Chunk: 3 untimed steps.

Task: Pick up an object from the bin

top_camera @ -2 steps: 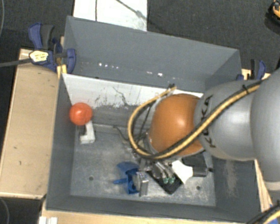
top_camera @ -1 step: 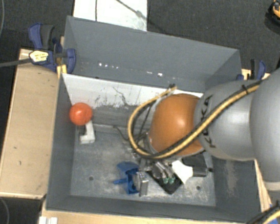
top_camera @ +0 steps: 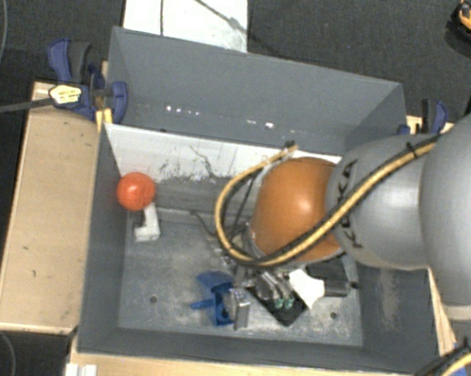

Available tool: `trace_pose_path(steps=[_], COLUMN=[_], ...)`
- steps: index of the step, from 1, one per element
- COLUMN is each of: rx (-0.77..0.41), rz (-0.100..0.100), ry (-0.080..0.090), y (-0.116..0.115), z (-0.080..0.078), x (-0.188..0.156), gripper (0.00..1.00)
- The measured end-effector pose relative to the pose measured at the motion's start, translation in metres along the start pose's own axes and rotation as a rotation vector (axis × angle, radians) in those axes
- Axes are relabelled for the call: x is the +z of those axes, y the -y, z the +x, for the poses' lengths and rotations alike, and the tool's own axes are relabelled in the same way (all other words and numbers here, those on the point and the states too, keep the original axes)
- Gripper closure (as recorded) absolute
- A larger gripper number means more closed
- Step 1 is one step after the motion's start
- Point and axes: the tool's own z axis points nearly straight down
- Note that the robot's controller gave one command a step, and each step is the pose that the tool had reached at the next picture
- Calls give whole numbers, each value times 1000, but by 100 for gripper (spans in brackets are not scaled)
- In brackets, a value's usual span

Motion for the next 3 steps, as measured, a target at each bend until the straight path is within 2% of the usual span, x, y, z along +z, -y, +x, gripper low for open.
trace_pose_path(steps=[3], rx=[9], rz=[0], ry=[-1], y=[0], z=[0], x=[0], gripper=[100])
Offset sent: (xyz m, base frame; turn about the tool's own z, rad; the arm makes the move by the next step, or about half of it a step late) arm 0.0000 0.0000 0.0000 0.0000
